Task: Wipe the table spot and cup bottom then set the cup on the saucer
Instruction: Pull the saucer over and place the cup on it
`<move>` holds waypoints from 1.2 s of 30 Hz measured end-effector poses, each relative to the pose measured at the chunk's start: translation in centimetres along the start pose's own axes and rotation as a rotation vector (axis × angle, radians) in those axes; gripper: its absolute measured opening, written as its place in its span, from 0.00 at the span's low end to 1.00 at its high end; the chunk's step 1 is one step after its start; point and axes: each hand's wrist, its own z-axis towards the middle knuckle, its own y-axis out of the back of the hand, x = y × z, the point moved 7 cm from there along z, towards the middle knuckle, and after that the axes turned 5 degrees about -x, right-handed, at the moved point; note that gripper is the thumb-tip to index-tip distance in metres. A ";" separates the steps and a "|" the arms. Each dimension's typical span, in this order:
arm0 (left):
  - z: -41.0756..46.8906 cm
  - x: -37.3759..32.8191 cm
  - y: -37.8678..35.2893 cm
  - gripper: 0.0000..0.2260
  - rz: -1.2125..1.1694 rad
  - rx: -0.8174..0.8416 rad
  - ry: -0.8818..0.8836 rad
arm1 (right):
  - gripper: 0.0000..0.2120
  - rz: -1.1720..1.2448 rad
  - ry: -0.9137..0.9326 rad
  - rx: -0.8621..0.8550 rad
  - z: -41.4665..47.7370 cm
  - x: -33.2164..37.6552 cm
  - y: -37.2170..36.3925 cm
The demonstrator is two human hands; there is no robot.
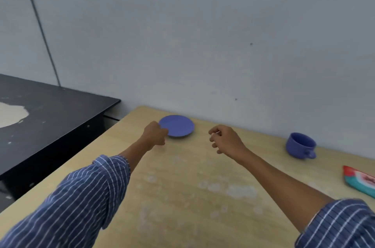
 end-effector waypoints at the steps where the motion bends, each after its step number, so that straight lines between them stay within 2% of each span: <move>1: 0.9 0.2 -0.7 0.04 0.004 -0.015 0.024 | 0.10 0.003 -0.010 -0.006 0.5 -0.7 0.5; 7: 4.4 1.6 -3.6 0.19 -0.136 -0.103 0.147 | 0.11 0.029 -0.058 -0.062 2.5 -4.1 4.0; 10: 4.5 2.2 -3.9 0.18 -0.163 -0.221 0.204 | 0.11 0.042 -0.084 -0.098 2.8 -5.6 5.9; 12: 4.2 2.5 -4.6 0.18 -0.272 -0.231 0.255 | 0.11 0.053 -0.094 -0.120 2.9 -6.4 7.3; 17: 2.7 0.8 -7.6 0.21 -0.402 -0.155 0.198 | 0.10 0.035 -0.101 -0.177 2.4 -8.2 11.7; 28: -3.0 -4.9 -19.4 0.21 -0.411 0.094 0.155 | 0.11 0.037 -0.163 -0.351 -0.5 -13.6 22.1; 33: -4.2 -6.0 -23.1 0.21 -0.429 0.138 0.170 | 0.11 -0.026 -0.202 -0.383 -1.4 -16.0 24.3; 36: -4.7 -6.6 -24.6 0.22 -0.417 0.143 0.164 | 0.07 -0.050 -0.249 -0.402 -1.7 -17.4 24.8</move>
